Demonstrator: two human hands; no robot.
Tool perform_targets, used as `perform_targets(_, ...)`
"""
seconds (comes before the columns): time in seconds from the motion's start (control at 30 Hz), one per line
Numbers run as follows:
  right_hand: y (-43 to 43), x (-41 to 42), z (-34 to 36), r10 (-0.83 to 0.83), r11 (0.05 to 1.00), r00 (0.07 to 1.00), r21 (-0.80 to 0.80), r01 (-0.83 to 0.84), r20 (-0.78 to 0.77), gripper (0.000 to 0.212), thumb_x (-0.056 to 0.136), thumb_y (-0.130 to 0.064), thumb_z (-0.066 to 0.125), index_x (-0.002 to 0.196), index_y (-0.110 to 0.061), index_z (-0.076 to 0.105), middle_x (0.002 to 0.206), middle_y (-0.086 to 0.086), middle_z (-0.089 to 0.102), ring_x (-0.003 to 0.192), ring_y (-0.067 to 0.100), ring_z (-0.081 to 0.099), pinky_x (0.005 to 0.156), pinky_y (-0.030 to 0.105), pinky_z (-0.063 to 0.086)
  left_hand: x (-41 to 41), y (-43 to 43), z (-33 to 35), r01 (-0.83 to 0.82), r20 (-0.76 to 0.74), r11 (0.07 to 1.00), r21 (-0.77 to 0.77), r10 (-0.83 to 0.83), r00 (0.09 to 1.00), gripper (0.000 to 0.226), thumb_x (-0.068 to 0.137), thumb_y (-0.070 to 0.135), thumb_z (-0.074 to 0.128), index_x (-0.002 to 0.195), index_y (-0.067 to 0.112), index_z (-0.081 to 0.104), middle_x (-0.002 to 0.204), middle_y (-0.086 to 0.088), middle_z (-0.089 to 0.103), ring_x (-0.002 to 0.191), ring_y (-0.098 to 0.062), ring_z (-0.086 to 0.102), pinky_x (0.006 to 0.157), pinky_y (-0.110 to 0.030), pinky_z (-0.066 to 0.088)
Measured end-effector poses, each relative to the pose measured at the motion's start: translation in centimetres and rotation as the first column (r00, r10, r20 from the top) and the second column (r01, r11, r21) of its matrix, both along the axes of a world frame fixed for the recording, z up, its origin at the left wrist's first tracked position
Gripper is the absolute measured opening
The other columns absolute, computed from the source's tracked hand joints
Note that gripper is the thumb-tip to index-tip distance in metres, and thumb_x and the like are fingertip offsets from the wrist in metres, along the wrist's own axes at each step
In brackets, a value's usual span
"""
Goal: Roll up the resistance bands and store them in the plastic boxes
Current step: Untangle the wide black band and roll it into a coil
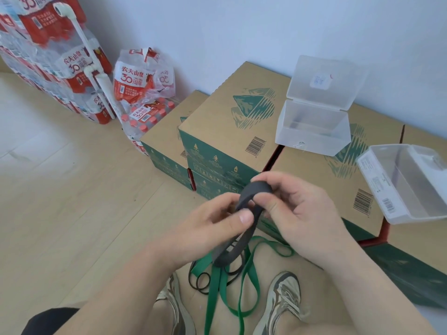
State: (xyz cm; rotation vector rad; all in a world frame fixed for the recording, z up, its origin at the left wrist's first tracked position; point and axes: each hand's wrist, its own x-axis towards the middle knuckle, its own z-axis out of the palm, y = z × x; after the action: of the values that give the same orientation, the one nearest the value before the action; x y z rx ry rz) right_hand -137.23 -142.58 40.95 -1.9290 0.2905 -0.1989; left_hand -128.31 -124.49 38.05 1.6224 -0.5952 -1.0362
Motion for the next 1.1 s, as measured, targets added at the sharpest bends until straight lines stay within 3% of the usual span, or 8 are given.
perform_targets(0.17, -0.7, -0.6, 0.6, -0.12, 0.983, 0.99, 0.145, 0.109, 0.074, 0.019, 0.101, -0.01, 0.058, 0.108, -0.025, 0.068, 0.093, 0.0, 0.074, 0.071, 0.007, 0.062, 0.071, 0.019, 0.054, -0.3, -0.6, -2.8, -0.026, 0.355, 0.944, 0.329, -0.098, 0.93, 0.022, 0.086, 0.047, 0.074, 0.102, 0.035, 0.064, 0.094, 0.01, 0.073, 0.09, -0.009, 0.069, 0.09, -0.044, 0.058)
perform_targets(0.37, -3.8, -1.7, -1.0, -0.292, 0.956, 0.954, -0.034, 0.291, -0.073, 0.019, 0.104, -0.025, 0.054, 0.105, -0.041, 0.063, 0.098, -0.015, 0.072, 0.097, 0.005, 0.067, 0.096, 0.043, 0.055, 0.7, -0.2, -1.3, -0.221, 0.44, 0.957, 0.19, 0.119, 0.89, 0.024, 0.08, 0.031, 0.087, 0.091, 0.03, 0.066, 0.083, 0.015, 0.074, 0.064, 0.006, 0.063, 0.063, -0.014, 0.049)
perform_targets(0.43, -4.2, -2.0, -1.4, -0.309, 0.951, 0.944, -0.063, 0.304, -0.115, 0.019, 0.105, -0.026, 0.053, 0.104, -0.042, 0.063, 0.098, -0.019, 0.071, 0.095, 0.001, 0.066, 0.093, 0.038, 0.056, 0.8, -0.1, -1.1, -0.242, 0.436, 0.96, 0.141, 0.159, 0.886, 0.028, 0.078, 0.028, 0.089, 0.086, 0.023, 0.063, 0.08, 0.007, 0.072, 0.05, 0.007, 0.052, 0.055, -0.011, 0.042)
perform_targets(0.6, -4.6, -2.2, -1.9, -0.186, 0.957, 0.929, -0.273, 0.098, -0.319, 0.014, 0.107, -0.029, 0.049, 0.107, -0.038, 0.06, 0.089, -0.015, 0.067, 0.077, -0.005, 0.058, 0.062, 0.008, 0.04, 1.3, 0.2, -0.7, -0.406, 0.477, 0.913, 0.046, 0.336, 0.812, 0.027, 0.073, 0.035, 0.091, 0.082, 0.028, 0.066, 0.083, 0.01, 0.074, 0.088, -0.011, 0.07, 0.084, -0.03, 0.054)
perform_targets(0.73, -3.4, -1.9, -2.3, 0.002, 0.929, 0.811, -0.298, -0.217, -0.586, 0.043, 0.103, -0.03, 0.057, 0.143, -0.042, 0.047, 0.133, -0.016, 0.063, 0.104, 0.007, 0.064, 0.09, 0.021, 0.052, 0.6, -0.1, 0.5, -0.387, 0.395, 0.921, -0.056, 0.376, 0.838, 0.021, 0.072, 0.023, 0.092, 0.083, 0.029, 0.076, 0.076, 0.007, 0.077, 0.07, -0.012, 0.073, 0.067, -0.03, 0.062)
perform_targets(0.77, -2.9, -1.7, -2.3, 0.037, 0.932, 0.81, -0.272, -0.239, -0.585, 0.058, 0.1, -0.032, 0.063, 0.151, -0.045, 0.039, 0.137, -0.014, 0.062, 0.1, 0.005, 0.065, 0.09, 0.02, 0.051, 0.2, -0.3, 0.6, -0.344, 0.384, 0.937, -0.067, 0.342, 0.857, 0.021, 0.073, 0.021, 0.092, 0.084, 0.029, 0.077, 0.075, 0.007, 0.077, 0.066, -0.009, 0.071, 0.064, -0.027, 0.061)
perform_targets(0.87, -1.6, -0.8, -1.8, 0.139, 0.965, 0.9, -0.147, -0.217, -0.414, 0.064, 0.09, -0.035, 0.076, 0.141, -0.06, 0.046, 0.091, -0.005, 0.074, 0.065, 0.003, 0.06, 0.068, 0.019, 0.05, -1.1, -0.9, 0.7, -0.271, 0.417, 0.957, -0.103, 0.289, 0.862, 0.023, 0.071, 0.021, 0.093, 0.087, 0.032, 0.08, 0.074, 0.008, 0.075, 0.061, -0.001, 0.064, 0.059, -0.02, 0.054)
perform_targets(1.1, -0.2, 0.8, -1.9, 0.165, 0.985, 0.97, -0.018, -0.171, -0.177, 0.042, 0.083, -0.023, 0.084, 0.119, -0.042, 0.072, 0.108, -0.015, 0.066, 0.079, 0.007, 0.061, 0.071, 0.024, 0.051, -0.6, -1.0, 0.8, -0.413, 0.26, 0.896, -0.161, 0.443, 0.858, 0.04, 0.074, 0.03, 0.091, 0.099, 0.04, 0.061, 0.072, -0.012, 0.072, 0.062, -0.033, 0.061, 0.055, -0.043, 0.05)
